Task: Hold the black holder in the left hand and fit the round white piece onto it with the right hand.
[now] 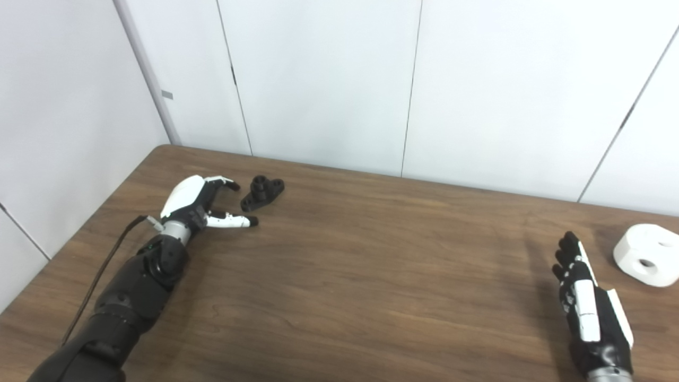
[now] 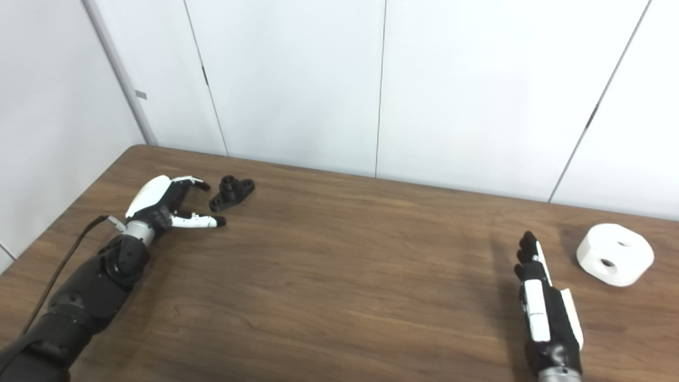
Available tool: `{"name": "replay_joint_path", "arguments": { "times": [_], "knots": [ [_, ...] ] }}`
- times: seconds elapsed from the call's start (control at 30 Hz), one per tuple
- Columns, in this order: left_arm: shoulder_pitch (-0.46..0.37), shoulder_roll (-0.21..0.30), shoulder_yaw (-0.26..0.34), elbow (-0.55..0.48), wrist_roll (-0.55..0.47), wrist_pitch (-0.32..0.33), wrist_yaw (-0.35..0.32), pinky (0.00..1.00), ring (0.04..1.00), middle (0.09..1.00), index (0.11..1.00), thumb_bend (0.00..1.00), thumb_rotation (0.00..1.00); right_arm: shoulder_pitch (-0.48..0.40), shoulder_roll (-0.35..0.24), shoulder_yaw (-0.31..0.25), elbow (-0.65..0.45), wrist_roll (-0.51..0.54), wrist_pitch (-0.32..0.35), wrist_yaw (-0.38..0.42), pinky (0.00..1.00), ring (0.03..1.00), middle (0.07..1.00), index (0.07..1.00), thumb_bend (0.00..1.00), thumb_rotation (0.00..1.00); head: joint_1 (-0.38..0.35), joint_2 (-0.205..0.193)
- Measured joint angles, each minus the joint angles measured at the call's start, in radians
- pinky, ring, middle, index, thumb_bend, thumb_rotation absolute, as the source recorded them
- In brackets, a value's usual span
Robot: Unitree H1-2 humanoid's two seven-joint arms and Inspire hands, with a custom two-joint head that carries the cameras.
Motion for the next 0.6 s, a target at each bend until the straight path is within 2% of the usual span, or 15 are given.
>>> {"name": "replay_joint_path", "arguments": {
  "times": [0.33, 0.6],
  "knots": [
    [-0.017, -0.012, -0.006, 0.011, -0.002, -0.005, 0.003, 0.93, 0.933, 0.888, 0.750, 0.97, 0.28, 0.001, 0.002, 0.001, 0.000, 0.004, 0.000, 0.003, 1.00, 1.000, 1.000, 1.000, 0.51, 1.00, -0.006, 0.000],
    [-0.021, -0.019, -0.007, 0.015, -0.002, -0.009, 0.007, 0.94, 0.935, 0.891, 0.752, 0.96, 0.28, 0.003, 0.002, 0.004, -0.001, 0.003, -0.001, 0.005, 1.00, 1.000, 1.000, 1.000, 0.52, 1.00, -0.014, 0.002]
  ]
}}
